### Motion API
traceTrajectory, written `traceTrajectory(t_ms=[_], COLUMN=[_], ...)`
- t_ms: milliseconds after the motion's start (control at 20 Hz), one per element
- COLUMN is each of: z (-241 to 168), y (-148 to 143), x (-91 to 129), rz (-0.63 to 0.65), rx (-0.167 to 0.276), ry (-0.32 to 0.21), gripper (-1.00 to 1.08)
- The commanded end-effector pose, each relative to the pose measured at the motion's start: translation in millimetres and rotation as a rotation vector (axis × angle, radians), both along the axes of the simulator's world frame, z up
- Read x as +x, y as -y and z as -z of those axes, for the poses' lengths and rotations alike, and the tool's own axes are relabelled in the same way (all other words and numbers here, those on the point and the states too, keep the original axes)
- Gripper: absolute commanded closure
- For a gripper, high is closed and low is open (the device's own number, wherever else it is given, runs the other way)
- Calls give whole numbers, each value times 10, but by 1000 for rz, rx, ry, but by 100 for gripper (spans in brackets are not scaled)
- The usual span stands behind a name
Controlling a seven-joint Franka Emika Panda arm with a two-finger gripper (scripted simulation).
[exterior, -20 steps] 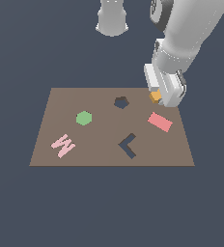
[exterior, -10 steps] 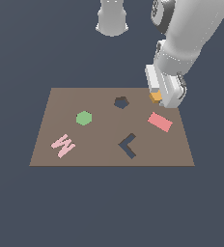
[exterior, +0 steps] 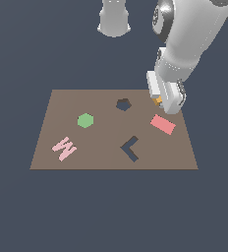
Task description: Insert a designated object into the corresponding slot on a board.
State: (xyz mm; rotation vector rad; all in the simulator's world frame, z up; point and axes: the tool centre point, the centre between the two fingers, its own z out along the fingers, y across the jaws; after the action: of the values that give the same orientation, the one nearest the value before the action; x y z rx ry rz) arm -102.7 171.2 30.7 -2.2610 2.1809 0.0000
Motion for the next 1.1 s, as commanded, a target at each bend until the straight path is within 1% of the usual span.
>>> traceTrajectory(t_ms=[0, 700, 1050], z=[9, -29, -30], y=[-1, 4, 71], x=[-2, 2, -15], rz=[0, 0, -36], rx=[0, 0, 0], ry=[0, 0, 0], gripper=[108, 108, 108])
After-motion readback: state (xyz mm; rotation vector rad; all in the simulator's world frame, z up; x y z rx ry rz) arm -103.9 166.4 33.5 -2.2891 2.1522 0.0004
